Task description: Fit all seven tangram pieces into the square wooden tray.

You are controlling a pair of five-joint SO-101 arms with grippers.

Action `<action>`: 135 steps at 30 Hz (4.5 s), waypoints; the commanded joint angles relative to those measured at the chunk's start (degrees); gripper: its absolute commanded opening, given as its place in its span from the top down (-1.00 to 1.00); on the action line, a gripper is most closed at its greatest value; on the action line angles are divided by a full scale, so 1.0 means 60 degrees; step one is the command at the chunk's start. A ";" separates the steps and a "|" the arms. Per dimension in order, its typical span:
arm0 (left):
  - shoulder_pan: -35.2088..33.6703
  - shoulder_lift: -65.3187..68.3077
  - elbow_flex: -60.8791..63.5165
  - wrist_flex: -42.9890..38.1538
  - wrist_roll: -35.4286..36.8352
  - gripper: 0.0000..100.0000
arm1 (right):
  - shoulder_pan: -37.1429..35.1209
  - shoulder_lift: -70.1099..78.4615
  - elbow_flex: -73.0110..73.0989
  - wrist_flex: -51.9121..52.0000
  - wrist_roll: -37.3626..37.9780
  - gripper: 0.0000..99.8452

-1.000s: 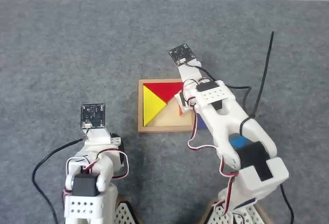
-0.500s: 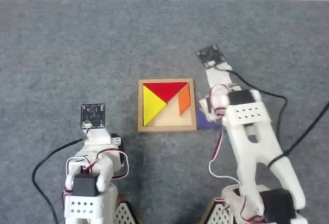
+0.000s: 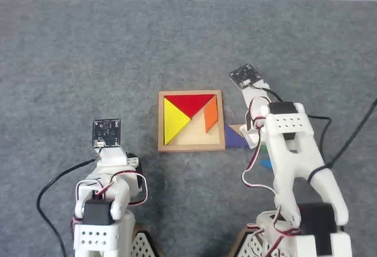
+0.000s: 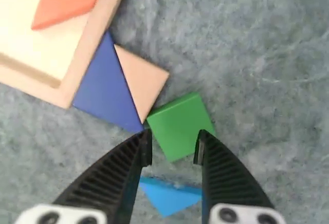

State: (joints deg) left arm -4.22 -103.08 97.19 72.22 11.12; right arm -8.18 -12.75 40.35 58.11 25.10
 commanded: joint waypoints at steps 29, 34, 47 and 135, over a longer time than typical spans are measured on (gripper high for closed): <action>-0.0059 -0.0190 -0.0125 0.0015 -0.0103 0.97 | -0.1194 0.2190 -0.1773 -0.1004 -0.0733 0.56; -0.0059 -0.0190 -0.0125 0.0015 -0.0103 0.97 | -0.0842 0.3377 -0.2505 -0.1004 -0.0733 0.56; -0.0059 -0.0190 -0.0125 0.0015 -0.0103 0.97 | -0.0740 0.4168 -0.3018 -0.0974 -0.0806 0.89; -0.0059 -0.0190 -0.0125 0.0015 -0.0103 0.97 | -0.4784 0.6674 -0.9905 0.5033 1.3773 0.83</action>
State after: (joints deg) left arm -4.22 -103.08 97.19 72.22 11.12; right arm -35.60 28.13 -15.74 86.07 103.25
